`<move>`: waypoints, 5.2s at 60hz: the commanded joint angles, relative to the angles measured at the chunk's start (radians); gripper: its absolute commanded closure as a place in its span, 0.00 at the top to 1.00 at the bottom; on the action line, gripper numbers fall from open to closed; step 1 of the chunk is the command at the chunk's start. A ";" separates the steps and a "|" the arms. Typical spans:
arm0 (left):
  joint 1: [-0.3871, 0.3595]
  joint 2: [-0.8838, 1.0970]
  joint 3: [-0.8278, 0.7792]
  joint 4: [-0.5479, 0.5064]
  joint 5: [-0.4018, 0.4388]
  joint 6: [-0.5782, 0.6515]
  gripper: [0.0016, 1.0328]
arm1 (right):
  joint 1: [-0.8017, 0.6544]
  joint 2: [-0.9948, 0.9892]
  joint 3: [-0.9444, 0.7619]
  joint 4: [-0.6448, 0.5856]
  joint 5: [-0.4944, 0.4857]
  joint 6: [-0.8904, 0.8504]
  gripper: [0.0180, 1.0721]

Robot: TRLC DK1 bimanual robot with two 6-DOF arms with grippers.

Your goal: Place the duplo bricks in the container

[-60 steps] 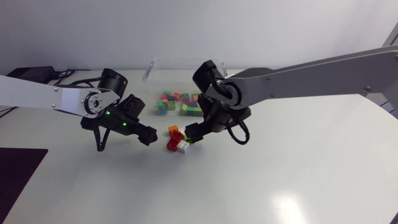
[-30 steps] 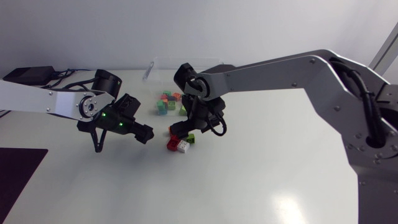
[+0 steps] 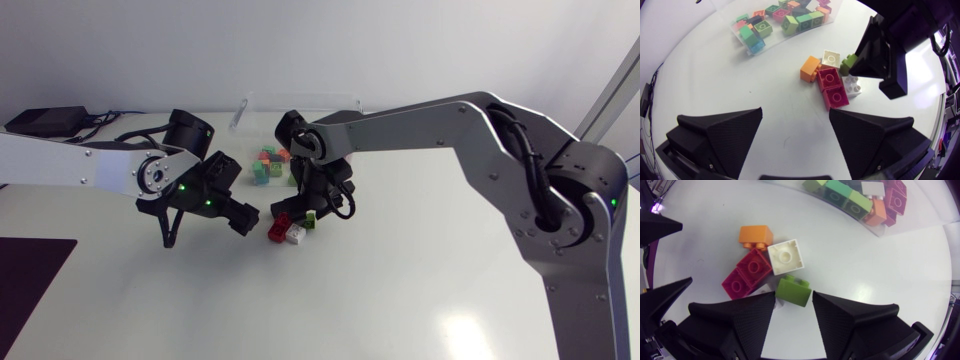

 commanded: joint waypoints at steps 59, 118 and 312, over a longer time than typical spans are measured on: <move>-0.108 0.226 0.034 0.165 -0.199 -0.058 0.88 | -0.094 -0.147 -0.202 0.064 0.009 -0.020 0.49; -0.112 0.142 0.059 0.000 -0.144 -0.066 0.35 | -0.075 -0.009 0.021 -0.044 0.001 0.052 0.52; -0.010 -0.119 0.000 0.081 0.108 0.077 0.95 | -0.196 -0.072 0.217 0.439 0.118 -0.135 0.78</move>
